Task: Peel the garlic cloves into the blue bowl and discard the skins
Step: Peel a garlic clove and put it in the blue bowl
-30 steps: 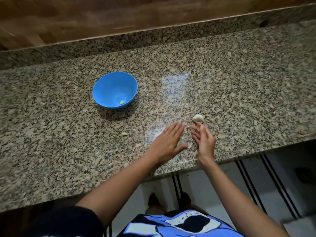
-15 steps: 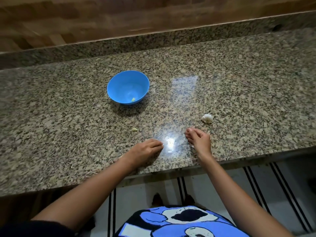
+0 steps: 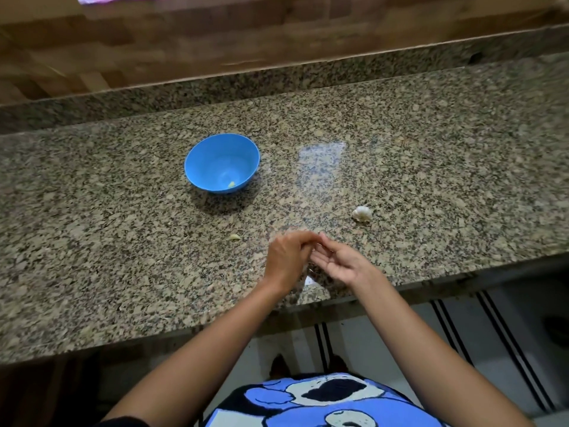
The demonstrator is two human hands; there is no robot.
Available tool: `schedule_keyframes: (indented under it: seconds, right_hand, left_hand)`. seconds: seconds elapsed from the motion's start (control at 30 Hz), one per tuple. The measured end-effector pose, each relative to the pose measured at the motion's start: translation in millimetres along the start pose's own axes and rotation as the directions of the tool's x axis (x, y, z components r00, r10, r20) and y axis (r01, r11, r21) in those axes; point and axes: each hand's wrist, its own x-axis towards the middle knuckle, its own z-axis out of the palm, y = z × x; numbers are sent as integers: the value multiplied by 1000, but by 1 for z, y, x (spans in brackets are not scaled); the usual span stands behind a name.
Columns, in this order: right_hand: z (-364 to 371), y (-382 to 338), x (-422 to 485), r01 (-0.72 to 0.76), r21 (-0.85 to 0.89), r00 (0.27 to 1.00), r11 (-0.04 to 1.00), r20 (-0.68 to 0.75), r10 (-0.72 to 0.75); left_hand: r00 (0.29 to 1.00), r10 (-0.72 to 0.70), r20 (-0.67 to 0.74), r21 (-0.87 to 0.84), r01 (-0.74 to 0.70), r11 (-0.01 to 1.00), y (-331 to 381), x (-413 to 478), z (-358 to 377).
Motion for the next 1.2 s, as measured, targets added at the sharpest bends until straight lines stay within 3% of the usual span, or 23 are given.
schedule_keyframes:
  seconds: [0.07,0.13,0.3,0.37,0.43,0.47,0.5,0.57,0.6,0.67,0.77,0.87,0.93,1.03,1.2]
  right_hand:
    - [-2,-1,0,-17,50,1000,999,-6,18]
    - [-3,-2,-2,-16,73,1000,997,-2,16]
    - [-6,2,0,47,62,999,997,-19,-46]
    - [-10,2,1,82,59,994,995,-78,-77]
    - [-15,-3,0,103,87,988,991,-122,-92]
    - [-19,-7,-2,120,95,984,988,-142,-106]
    - [-23,-11,-4,143,98,979,985,-159,-126]
    - [-33,-22,-9,206,109,963,973,-197,-182]
    - [-39,-27,-11,236,123,955,964,-214,-207]
    - [-51,-35,-16,283,170,940,944,-246,-237]
    - [-67,-38,-21,329,205,923,922,-277,-268]
    - [-77,-36,-21,340,221,925,914,-255,-283]
    - [-79,-36,-20,347,234,924,908,-250,-288]
    - [-75,-34,-16,348,246,926,905,-238,-292]
    - [-47,-21,-5,271,203,959,941,-148,-244]
  left_hand:
    - [983,156,-95,148,-141,979,-3,-5,6]
    - [966,240,-92,226,-215,950,-6,-8,12]
    - [986,111,124,140,-128,982,-7,-9,20]
    - [968,-23,249,-56,38,998,-6,-6,22]
    - [951,-100,293,-371,210,905,-8,2,17]
    - [955,-104,278,-427,220,877,-12,5,14]
    - [959,-87,268,-386,189,903,-16,7,10]
    - [949,-7,314,-63,28,998,-33,4,6]
    - [929,30,368,118,-79,990,-41,0,8]
    - [891,66,450,308,-224,925,-48,-6,18]
    - [818,154,555,279,-357,891,-33,1,39]
    - [651,309,693,144,-545,826,-20,12,58]
    - [580,388,716,60,-605,794,-24,12,58]
    - [559,403,725,28,-608,793,-43,9,36]
    - [522,492,697,73,-734,675,-89,-16,-27]
